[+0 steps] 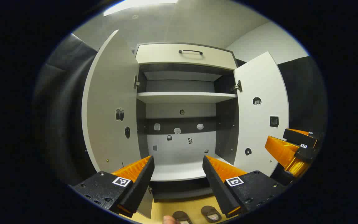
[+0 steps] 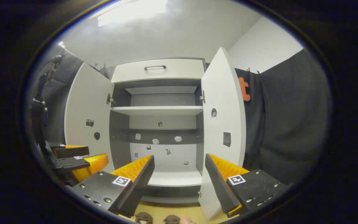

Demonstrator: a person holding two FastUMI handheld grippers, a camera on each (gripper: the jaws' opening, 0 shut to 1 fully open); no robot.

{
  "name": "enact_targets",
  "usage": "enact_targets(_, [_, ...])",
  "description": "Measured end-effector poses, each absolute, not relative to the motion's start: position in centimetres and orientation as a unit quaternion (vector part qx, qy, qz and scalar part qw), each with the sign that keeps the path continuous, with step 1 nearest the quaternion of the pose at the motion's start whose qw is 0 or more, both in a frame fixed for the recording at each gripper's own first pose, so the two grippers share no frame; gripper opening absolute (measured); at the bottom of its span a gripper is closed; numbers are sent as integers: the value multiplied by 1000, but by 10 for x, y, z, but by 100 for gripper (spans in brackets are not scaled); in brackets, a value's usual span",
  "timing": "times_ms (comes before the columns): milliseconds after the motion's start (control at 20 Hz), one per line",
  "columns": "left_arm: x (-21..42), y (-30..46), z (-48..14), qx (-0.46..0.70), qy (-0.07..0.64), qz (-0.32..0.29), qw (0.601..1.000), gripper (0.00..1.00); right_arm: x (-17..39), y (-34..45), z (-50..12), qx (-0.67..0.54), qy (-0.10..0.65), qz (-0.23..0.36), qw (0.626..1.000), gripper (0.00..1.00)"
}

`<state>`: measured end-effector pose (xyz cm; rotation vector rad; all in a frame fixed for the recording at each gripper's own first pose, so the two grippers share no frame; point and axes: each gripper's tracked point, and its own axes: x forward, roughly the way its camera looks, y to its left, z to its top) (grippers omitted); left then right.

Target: Grab one shoe with the right hand and put it into the shoe cabinet, grab the other shoe with the left hand and put it into the shoe cabinet; then close the right door with the right hand and the left door with the left hand.

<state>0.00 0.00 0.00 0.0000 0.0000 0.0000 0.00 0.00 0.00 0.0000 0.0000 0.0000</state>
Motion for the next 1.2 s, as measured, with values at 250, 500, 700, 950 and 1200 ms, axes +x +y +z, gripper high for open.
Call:
enact_targets(250, [1, 3, -2, 1, 2, 12, 1000, 95, 6, 2, -2, -1, 2, 9, 1000, 98])
enact_targets(500, [4, 11, -3, -1, 6, 25, 1000, 93, 15, 5, -1, -2, 0, 16, 1000, 98])
enact_targets(700, [7, 17, -5, -1, 7, 35, 999, 94, 21, 6, -4, -1, 1, 19, 1000, 98])
enact_targets(950, [11, 26, -9, -1, 13, 47, 999, 95, 28, 9, -41, -9, 31, 28, 999, 97])
enact_targets(1200, [8, 35, -8, 1, 12, 61, 998, 96, 23, 8, -138, -28, 117, 38, 992, 98])
